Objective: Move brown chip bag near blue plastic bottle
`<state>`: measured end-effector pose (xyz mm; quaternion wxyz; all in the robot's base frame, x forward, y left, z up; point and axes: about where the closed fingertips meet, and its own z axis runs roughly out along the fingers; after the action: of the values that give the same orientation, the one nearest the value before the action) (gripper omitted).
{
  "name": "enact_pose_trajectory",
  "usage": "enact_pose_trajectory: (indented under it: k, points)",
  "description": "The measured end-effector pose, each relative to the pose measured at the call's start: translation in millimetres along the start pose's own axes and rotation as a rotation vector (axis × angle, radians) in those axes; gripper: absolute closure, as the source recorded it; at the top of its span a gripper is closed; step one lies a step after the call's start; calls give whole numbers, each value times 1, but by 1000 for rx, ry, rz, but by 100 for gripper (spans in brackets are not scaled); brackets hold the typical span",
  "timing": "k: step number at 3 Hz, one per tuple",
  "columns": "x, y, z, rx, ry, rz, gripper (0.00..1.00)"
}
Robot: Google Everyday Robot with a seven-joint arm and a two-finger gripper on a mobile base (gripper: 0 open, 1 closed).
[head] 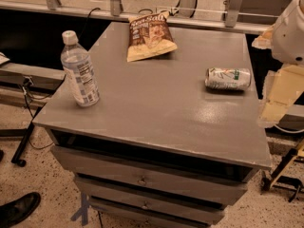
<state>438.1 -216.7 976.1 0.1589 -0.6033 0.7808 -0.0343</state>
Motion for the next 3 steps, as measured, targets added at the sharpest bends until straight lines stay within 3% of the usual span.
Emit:
enact_pose_trajectory:
  k: [1,2,3]
  points:
    - [0,0,0,0,0,0,0]
    - [-14,-30,15,46,-44,-16,0]
    - [-41,-89,45,95,-153,22,0]
